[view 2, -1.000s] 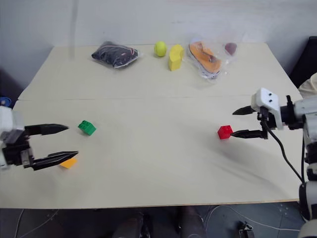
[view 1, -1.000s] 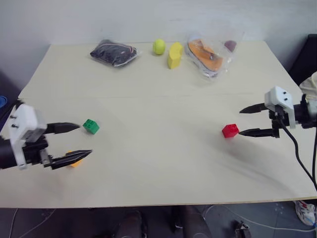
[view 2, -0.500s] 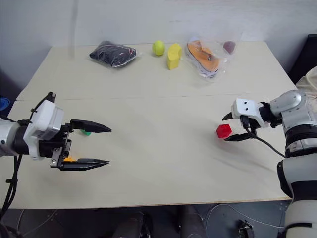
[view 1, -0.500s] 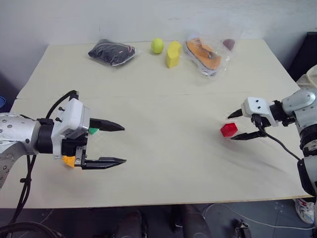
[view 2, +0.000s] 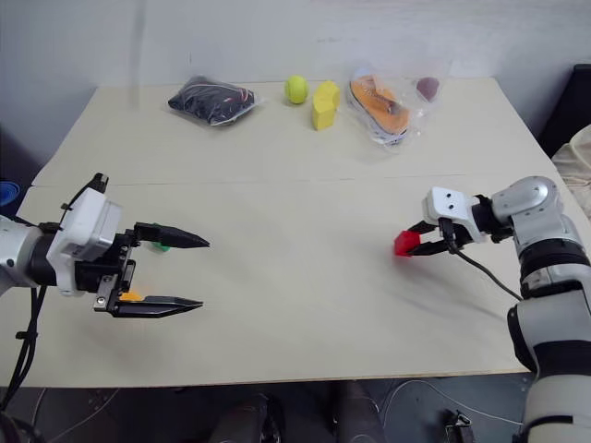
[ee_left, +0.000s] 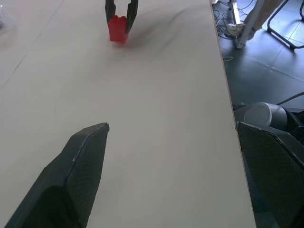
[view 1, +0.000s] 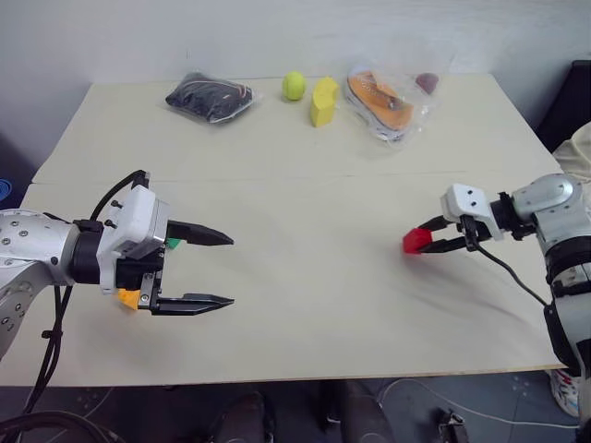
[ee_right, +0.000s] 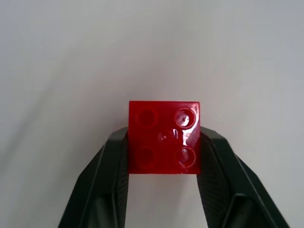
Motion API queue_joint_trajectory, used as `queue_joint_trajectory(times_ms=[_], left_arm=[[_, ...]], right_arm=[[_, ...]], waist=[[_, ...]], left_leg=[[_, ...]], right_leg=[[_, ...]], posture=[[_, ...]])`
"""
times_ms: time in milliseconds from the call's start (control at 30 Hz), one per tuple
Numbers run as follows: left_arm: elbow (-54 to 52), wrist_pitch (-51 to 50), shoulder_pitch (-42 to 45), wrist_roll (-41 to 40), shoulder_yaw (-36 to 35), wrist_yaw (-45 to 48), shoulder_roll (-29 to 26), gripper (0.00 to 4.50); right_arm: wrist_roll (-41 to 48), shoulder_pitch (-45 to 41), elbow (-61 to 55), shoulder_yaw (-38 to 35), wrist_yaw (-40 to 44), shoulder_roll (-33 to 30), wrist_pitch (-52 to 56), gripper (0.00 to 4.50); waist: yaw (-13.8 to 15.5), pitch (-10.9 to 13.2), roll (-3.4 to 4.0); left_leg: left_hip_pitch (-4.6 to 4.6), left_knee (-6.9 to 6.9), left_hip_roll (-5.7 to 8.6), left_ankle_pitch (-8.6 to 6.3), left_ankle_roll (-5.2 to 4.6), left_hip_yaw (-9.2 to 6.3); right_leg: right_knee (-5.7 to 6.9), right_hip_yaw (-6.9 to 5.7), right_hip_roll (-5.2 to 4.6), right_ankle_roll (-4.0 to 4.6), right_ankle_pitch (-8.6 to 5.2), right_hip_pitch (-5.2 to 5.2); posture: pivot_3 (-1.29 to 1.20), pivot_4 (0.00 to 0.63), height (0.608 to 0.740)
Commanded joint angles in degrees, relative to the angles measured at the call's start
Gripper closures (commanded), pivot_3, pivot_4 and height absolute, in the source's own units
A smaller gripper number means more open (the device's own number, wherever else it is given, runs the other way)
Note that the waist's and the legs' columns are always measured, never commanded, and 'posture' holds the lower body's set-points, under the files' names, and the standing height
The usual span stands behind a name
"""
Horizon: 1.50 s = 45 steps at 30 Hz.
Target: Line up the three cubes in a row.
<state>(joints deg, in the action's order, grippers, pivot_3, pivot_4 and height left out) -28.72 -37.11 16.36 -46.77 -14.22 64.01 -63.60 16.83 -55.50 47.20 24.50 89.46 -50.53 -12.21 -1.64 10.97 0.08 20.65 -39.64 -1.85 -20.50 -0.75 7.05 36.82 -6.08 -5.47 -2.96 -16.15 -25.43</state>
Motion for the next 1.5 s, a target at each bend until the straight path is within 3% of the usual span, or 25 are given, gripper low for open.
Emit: queue_joint_trajectory(times_ms=[33, 100, 267, 333, 867, 967, 1100, 1167, 1400, 1500], left_arm=[[-1.4, 1.6, 0.9, 0.7, 1.3, 0.0, 1.4, 0.00], [-1.6, 2.2, 1.3, 1.6, 2.5, 0.1, 2.1, 0.00], [-1.7, 2.7, 3.6, 2.5, 5.5, 0.2, 3.8, 0.00], [-1.6, 3.1, 4.5, 3.4, 6.9, 0.2, 4.5, 0.00], [-0.9, 4.2, 5.9, 6.6, 9.4, 0.1, 7.2, 0.00], [-0.7, 4.3, 5.0, 7.0, 8.9, -0.3, 7.3, 0.00], [0.0, 1.8, -1.3, 7.2, 3.9, -3.6, 6.4, 0.00], [0.4, 1.1, -6.4, 7.1, -2.0, -5.2, 6.7, 0.00], [7.3, -0.4, -30.1, 11.0, -31.0, -7.6, 11.0, 0.00], [10.3, 1.4, -36.3, 13.4, -37.2, -8.3, 13.2, 0.00]], right_arm=[[12.8, 6.4, -28.7, -2.6, 2.8, -3.0, 20.4, 3.03], [13.3, 10.5, -40.2, -3.4, -0.6, -4.1, 27.9, 3.03], [3.4, 14.3, -50.7, -2.7, -13.1, -2.1, 36.2, 3.03], [1.4, 15.8, -53.4, -2.2, -14.2, -2.2, 37.7, 3.03], [-6.8, 22.4, -55.7, -1.6, -19.3, 1.7, 40.7, 3.03], [-6.9, 22.9, -55.7, -2.1, -18.9, 2.1, 41.0, 2.02], [-5.4, 23.5, -56.9, -4.4, -18.9, 2.9, 42.6, 0.62], [-2.2, 22.3, -57.7, -6.9, -18.1, 3.1, 45.6, 0.01], [8.1, 18.4, -56.1, -17.8, -13.9, 0.5, 52.1, 0.01], [12.9, 17.3, -55.1, -21.9, -12.5, -0.1, 55.2, 0.01]], waist=[[0.2, 0.0, 0.01], [0.2, 0.0, 0.00], [0.8, 0.0, 0.00], [1.3, 0.0, 0.00], [1.4, -0.2, -0.34], [1.5, -0.3, -0.45], [1.3, -0.3, -0.46], [1.3, -0.3, -0.46], [1.2, -0.3, -0.45], [1.4, -0.3, -0.48]], left_leg=[[0.03, -0.03, -0.01, -0.01, 0.01, -0.06], [0.07, -0.11, -0.04, -0.03, 0.04, -0.15], [0.25, -0.38, 0.04, -0.09, -0.05, -0.22], [0.29, -0.40, 0.05, -0.09, -0.06, -0.22], [0.32, -0.43, 0.02, -0.07, -0.11, -0.24], [0.30, -0.43, 0.01, -0.07, -0.11, -0.24], [0.34, -0.42, 0.02, -0.07, -0.12, -0.21], [0.34, -0.43, -0.01, -0.07, -0.12, -0.24], [0.35, -0.38, -0.02, -0.10, -0.16, -0.29], [0.38, -0.37, -0.02, -0.14, -0.20, -0.32]], right_leg=[[0.00, -0.04, 0.00, 0.00, 0.00, 0.00], [0.01, -0.11, 0.01, 0.00, 0.00, 0.01], [-0.13, -0.18, -0.09, 0.00, 0.00, -0.02], [-0.12, -0.18, -0.09, 0.00, 0.00, -0.04], [-0.14, -0.22, 0.03, -0.02, 0.01, -0.03], [-0.14, -0.22, 0.03, -0.02, 0.01, -0.02], [0.01, -0.19, 0.02, -0.02, 0.01, -0.04], [-0.04, -0.22, 0.02, -0.02, 0.01, -0.04], [-0.22, -0.26, -0.03, -0.01, 0.01, -0.06], [-0.32, -0.33, -0.05, -0.01, 0.01, -0.05]], posture=[[0.00, 0.150, 0.740], [0.00, 0.150, 0.740], [0.00, 0.150, 0.740], [0.00, 0.150, 0.740], [0.00, 0.150, 0.740], [0.00, 0.150, 0.740], [0.00, 0.150, 0.740], [0.00, 0.150, 0.740], [0.00, 0.150, 0.740], [0.00, 0.150, 0.740]])
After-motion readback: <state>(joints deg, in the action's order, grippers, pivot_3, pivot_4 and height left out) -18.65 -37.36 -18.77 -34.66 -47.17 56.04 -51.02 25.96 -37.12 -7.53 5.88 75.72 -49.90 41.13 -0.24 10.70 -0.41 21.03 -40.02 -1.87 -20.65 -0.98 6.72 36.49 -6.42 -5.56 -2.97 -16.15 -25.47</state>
